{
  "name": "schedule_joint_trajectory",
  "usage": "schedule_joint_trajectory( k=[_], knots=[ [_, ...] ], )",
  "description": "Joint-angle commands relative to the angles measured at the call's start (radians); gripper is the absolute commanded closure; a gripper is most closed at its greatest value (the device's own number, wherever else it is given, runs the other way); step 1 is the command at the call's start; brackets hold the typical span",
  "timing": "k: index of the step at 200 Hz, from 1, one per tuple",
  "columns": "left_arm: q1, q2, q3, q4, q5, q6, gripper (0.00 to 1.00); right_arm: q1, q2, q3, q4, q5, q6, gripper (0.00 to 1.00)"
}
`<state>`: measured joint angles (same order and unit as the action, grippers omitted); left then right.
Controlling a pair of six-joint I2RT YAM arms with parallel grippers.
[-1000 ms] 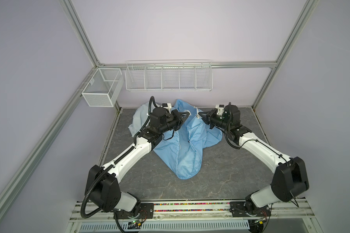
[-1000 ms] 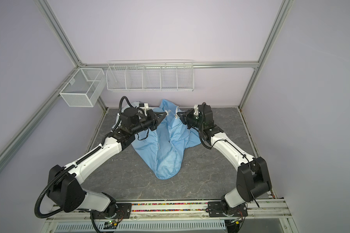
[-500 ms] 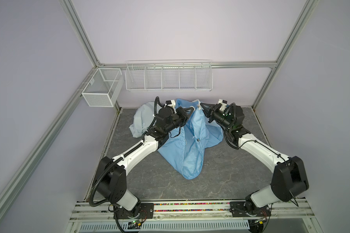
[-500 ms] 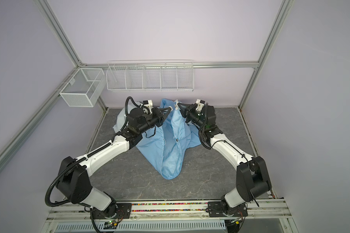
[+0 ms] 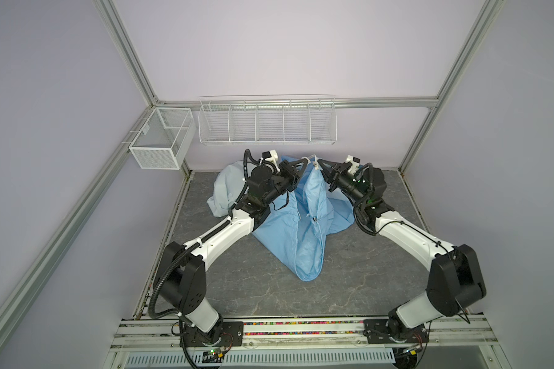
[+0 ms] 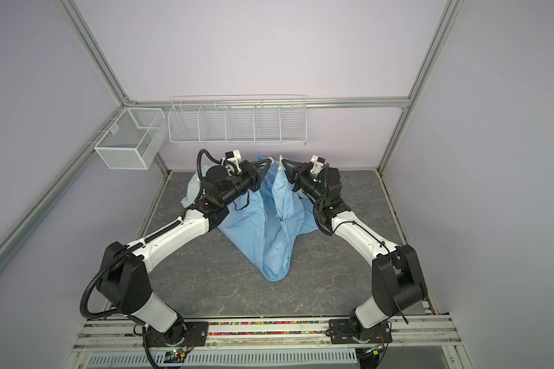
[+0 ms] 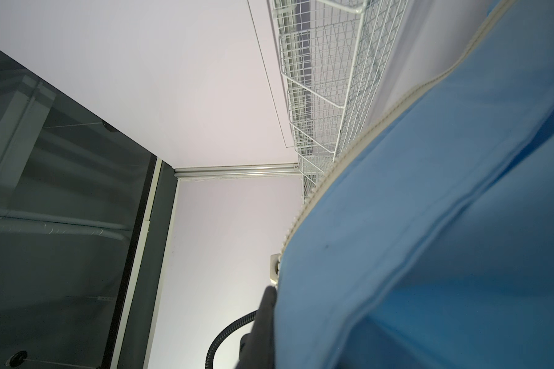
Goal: Zip up the jacket
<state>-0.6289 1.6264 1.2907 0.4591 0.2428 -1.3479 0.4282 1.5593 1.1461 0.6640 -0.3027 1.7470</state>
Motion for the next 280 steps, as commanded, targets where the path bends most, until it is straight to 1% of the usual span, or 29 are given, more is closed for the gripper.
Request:
schedule_joint_trajectory(
  k=[1,39,80,116,209,242,280],
  knots=[
    [-0.004,0.006,0.037,0.056,0.006,-0.020,1.00,0.013,0.017,0.003,0.098,0.027,0.101,0.93],
    [-0.003,0.010,0.034,0.066,0.004,-0.037,1.00,0.022,0.022,-0.003,0.119,0.050,0.105,0.93],
    [-0.004,-0.009,-0.013,0.089,-0.021,-0.059,1.00,0.023,0.025,-0.024,0.173,0.087,0.123,0.93],
    [-0.004,-0.008,-0.029,0.102,-0.031,-0.084,1.00,0.024,0.030,-0.022,0.187,0.088,0.125,0.93],
    [-0.005,0.010,-0.016,0.104,0.005,-0.103,1.00,0.037,0.056,0.008,0.195,0.067,0.123,0.93],
    [-0.005,-0.002,-0.034,0.108,-0.007,-0.103,1.00,0.038,0.054,-0.009,0.219,0.093,0.131,0.93],
    [-0.004,-0.014,-0.044,0.104,-0.026,-0.100,1.00,0.038,0.053,-0.019,0.241,0.099,0.133,0.93]
  ],
)
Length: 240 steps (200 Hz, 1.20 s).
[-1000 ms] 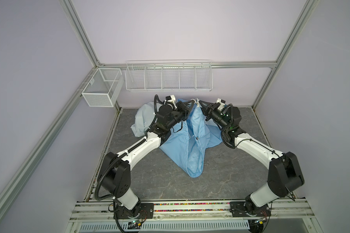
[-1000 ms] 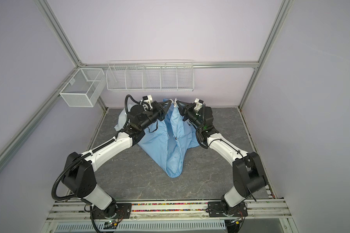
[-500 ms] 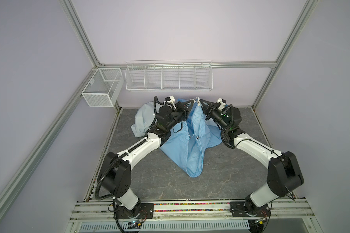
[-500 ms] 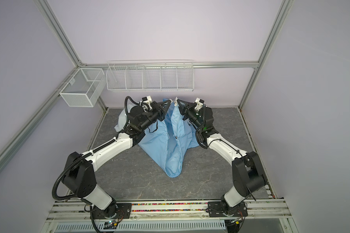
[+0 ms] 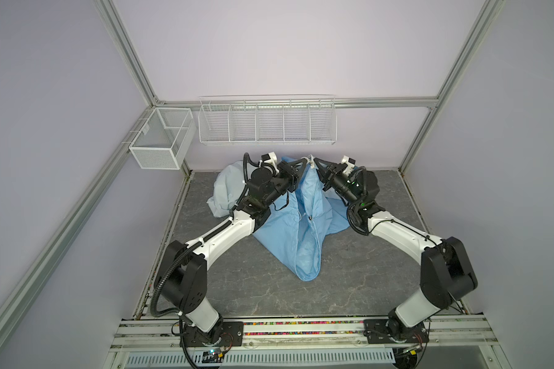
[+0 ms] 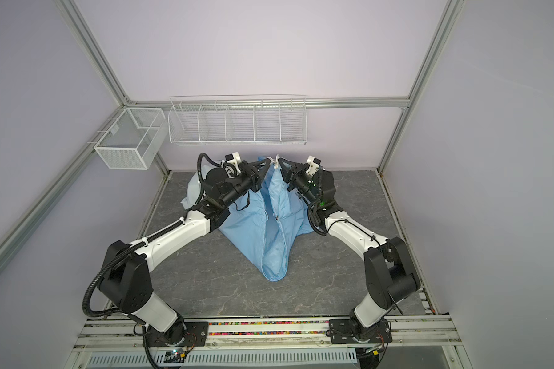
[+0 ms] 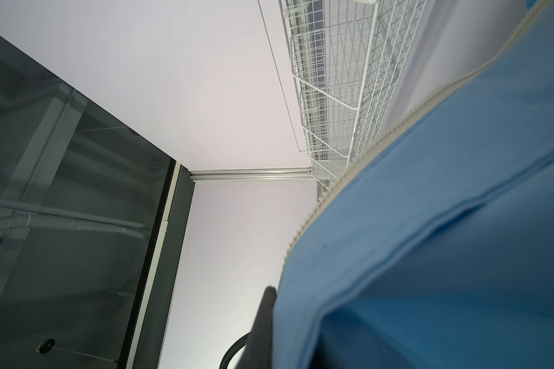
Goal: Zip up the jacket
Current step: 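Hold the zipper ends pressed together raised with both grippers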
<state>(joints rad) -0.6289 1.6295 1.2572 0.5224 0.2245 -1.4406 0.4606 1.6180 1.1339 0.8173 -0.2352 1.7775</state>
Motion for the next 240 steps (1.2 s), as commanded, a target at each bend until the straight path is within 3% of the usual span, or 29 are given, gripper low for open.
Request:
schedule_joint_trajectory(
  k=[1,127,240],
  knots=[
    [-0.003,-0.017,-0.010,0.040,-0.008,-0.007,1.00,0.005,-0.006,-0.006,0.088,0.031,0.102,0.93],
    [0.008,-0.028,-0.032,0.064,-0.019,-0.022,1.00,0.008,0.000,-0.007,0.111,0.039,0.103,0.93],
    [0.011,-0.004,0.006,0.088,0.035,-0.058,1.00,0.008,0.078,0.045,0.183,-0.150,0.042,0.93]
  ],
)
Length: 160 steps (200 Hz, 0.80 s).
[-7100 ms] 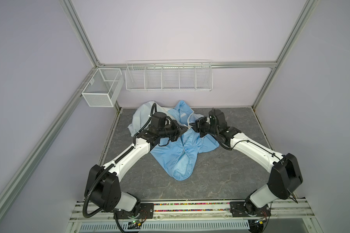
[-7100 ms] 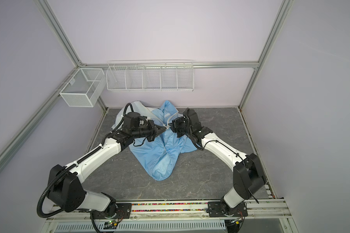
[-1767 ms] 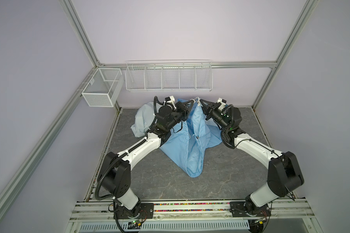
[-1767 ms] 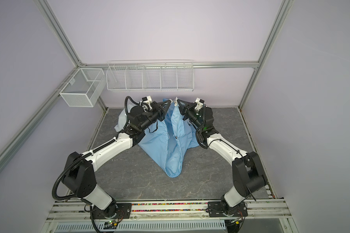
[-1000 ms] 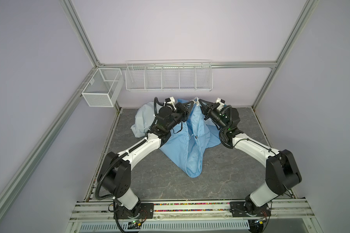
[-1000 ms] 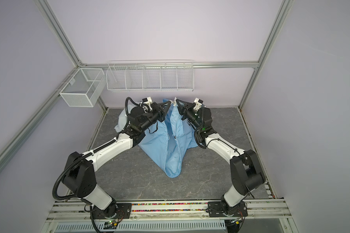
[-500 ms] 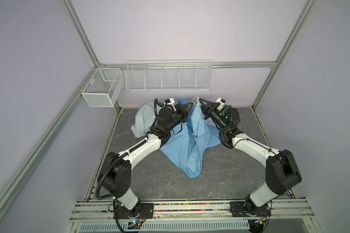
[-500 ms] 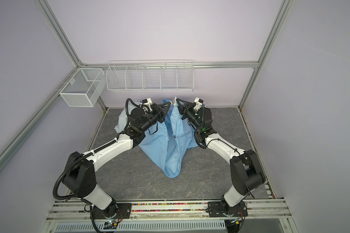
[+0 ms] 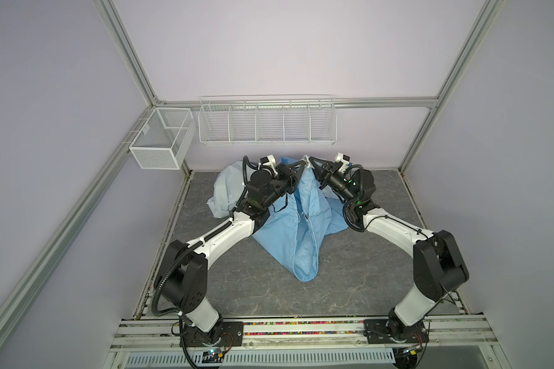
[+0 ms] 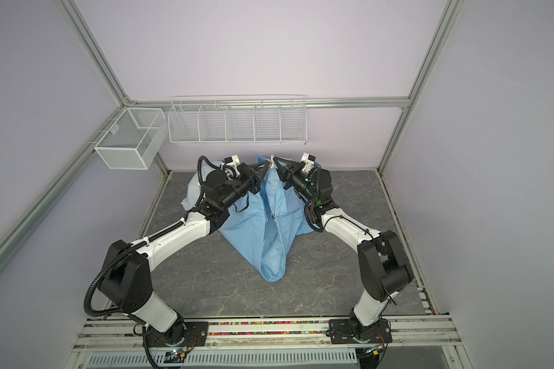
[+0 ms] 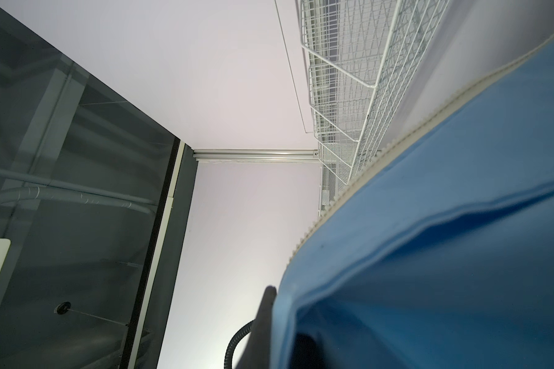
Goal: Zip up the jacket
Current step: 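Hold the zipper ends pressed together raised with both grippers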
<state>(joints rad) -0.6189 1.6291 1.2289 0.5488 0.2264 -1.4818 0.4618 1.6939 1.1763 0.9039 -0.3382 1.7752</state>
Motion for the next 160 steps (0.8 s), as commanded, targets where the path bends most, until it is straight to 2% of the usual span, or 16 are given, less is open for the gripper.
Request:
schedule_joint_trajectory(
  k=[1,75,160],
  knots=[
    [0.001,-0.004,0.034,0.061,0.033,-0.017,1.00,0.007,0.003,0.002,0.097,-0.047,0.044,0.93],
    [0.012,-0.028,0.030,0.102,0.059,-0.012,1.00,-0.005,0.009,-0.027,0.132,-0.055,0.044,0.93],
    [0.008,-0.039,0.074,0.046,0.246,0.005,1.00,-0.027,0.048,0.011,0.166,-0.085,0.059,0.93]
  ],
)
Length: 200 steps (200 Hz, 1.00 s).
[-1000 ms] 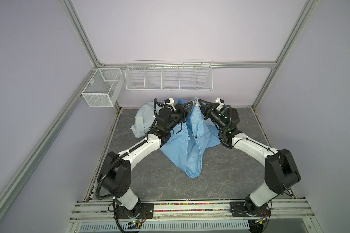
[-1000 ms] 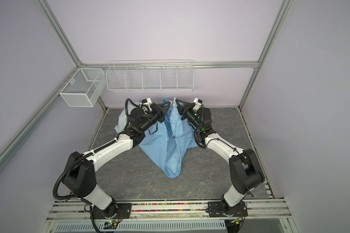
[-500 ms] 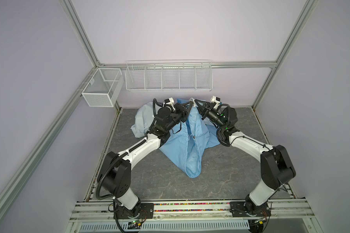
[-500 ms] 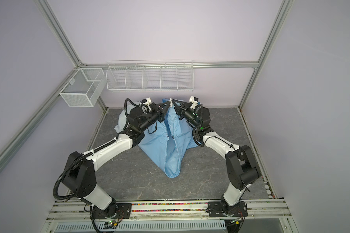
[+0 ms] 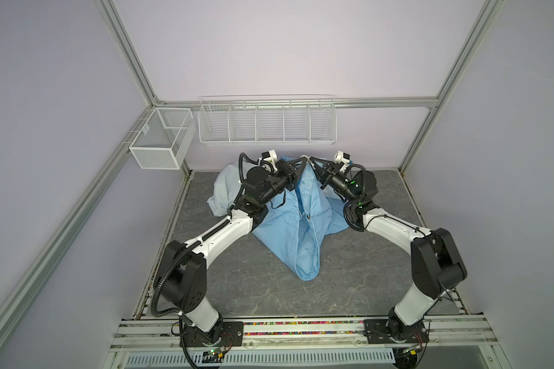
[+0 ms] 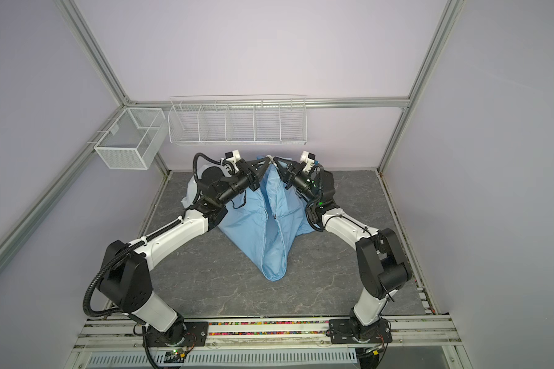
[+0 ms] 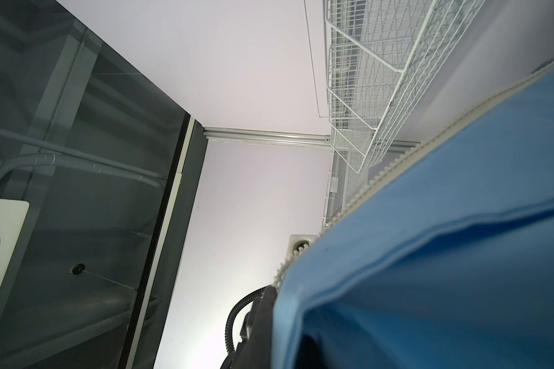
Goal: Zip up the jacket
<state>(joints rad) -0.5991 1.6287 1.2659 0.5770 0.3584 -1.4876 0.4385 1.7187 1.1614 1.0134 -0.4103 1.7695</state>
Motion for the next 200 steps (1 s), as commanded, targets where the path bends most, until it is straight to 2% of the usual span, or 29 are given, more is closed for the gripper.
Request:
schedule_joint_trajectory(
  k=[1,68,136,200],
  knots=[
    [-0.012,-0.040,0.037,0.017,0.116,0.011,1.00,-0.004,0.024,0.026,0.056,-0.013,0.065,0.93],
    [0.003,-0.077,-0.037,0.030,0.055,0.001,1.00,-0.008,0.023,0.044,0.076,-0.025,0.064,0.93],
    [0.094,-0.179,-0.092,-0.063,0.025,0.051,1.00,-0.021,0.028,0.061,0.101,-0.096,0.020,0.93],
    [0.101,-0.121,-0.025,-0.066,0.038,0.062,1.00,-0.018,0.044,0.083,0.124,-0.104,0.028,0.93]
  ],
)
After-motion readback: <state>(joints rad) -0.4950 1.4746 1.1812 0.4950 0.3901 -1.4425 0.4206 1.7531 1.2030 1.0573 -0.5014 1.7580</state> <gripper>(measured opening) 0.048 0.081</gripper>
